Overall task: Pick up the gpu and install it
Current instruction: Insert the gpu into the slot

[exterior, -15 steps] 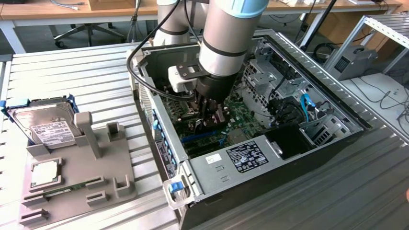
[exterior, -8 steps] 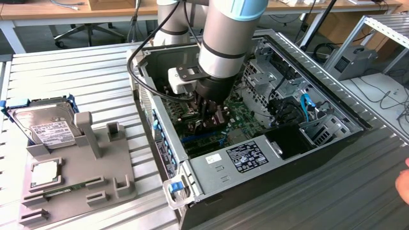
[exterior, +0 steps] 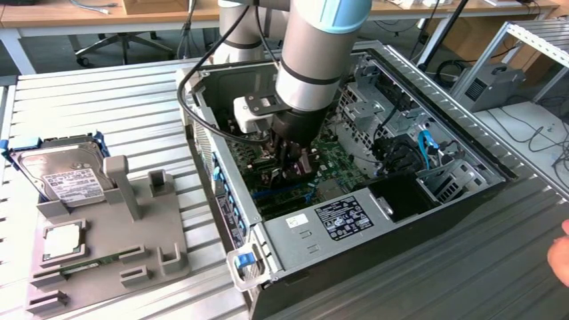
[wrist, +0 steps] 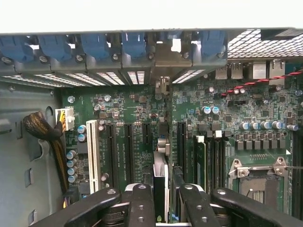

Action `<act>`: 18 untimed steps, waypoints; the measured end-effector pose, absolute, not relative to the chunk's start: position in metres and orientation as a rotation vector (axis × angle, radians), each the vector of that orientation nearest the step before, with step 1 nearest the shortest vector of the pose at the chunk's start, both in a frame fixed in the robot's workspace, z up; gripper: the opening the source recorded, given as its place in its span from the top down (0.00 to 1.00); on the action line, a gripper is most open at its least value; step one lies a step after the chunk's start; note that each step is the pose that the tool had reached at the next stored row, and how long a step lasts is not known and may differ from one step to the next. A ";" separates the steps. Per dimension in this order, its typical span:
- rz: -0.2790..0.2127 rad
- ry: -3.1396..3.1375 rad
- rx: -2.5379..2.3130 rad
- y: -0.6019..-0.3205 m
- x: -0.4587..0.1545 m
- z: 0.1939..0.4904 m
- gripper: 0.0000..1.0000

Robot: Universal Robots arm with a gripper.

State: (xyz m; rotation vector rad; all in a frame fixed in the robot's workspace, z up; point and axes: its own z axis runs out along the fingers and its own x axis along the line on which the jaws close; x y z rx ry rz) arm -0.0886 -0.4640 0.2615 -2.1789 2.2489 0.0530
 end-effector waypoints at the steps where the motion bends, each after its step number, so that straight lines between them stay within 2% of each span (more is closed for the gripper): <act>1: 0.053 2.247 -2.181 -0.464 -0.089 0.261 0.74; 18: 0.045 2.225 -2.201 -0.463 -0.091 0.262 0.74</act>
